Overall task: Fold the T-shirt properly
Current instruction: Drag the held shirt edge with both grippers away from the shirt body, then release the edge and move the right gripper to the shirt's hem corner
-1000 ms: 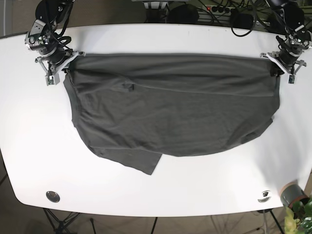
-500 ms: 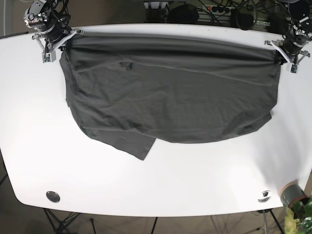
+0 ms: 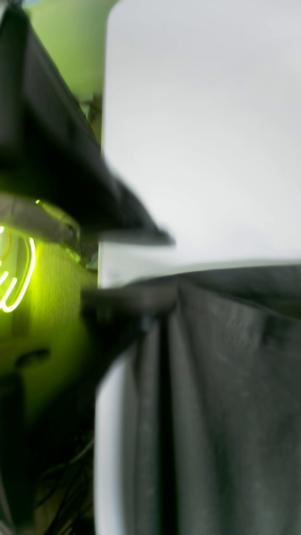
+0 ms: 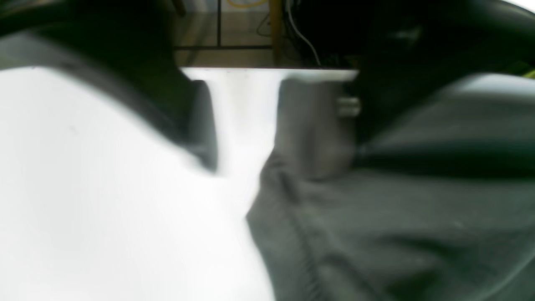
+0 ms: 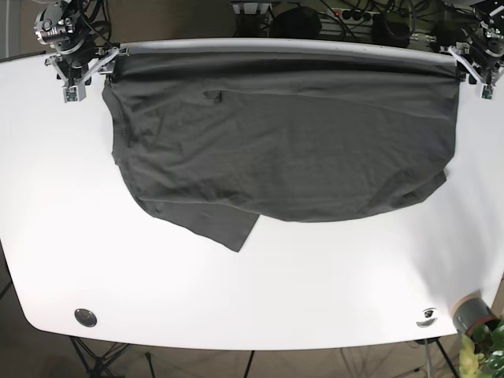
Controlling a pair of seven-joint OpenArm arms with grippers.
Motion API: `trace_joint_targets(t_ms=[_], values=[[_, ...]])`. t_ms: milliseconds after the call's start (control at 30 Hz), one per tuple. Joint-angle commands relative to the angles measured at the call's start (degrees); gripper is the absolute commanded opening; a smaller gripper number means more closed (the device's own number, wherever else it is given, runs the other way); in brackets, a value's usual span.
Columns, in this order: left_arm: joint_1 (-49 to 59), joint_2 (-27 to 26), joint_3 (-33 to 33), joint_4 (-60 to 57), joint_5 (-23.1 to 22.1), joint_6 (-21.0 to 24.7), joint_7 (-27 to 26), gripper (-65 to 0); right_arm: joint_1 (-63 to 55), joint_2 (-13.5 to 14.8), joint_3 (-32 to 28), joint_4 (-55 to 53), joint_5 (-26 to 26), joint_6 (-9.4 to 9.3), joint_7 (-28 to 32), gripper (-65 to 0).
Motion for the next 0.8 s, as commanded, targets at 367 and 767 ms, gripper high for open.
trace_joint_targets(t_ms=[367, 767], values=[[-9.36, 0.34, -0.36, 8.80, -0.40, 0.56, -0.42, -27.1, 9.48, 3.59, -0.96, 0.88, -0.01, -0.13, 0.73, -16.8], [-19.82, 0.52, 4.04, 7.56, 5.76, 0.56, -0.42, -27.1, 25.83, 5.08, -10.37, -7.12, -0.27, -0.75, 0.73, -16.8]])
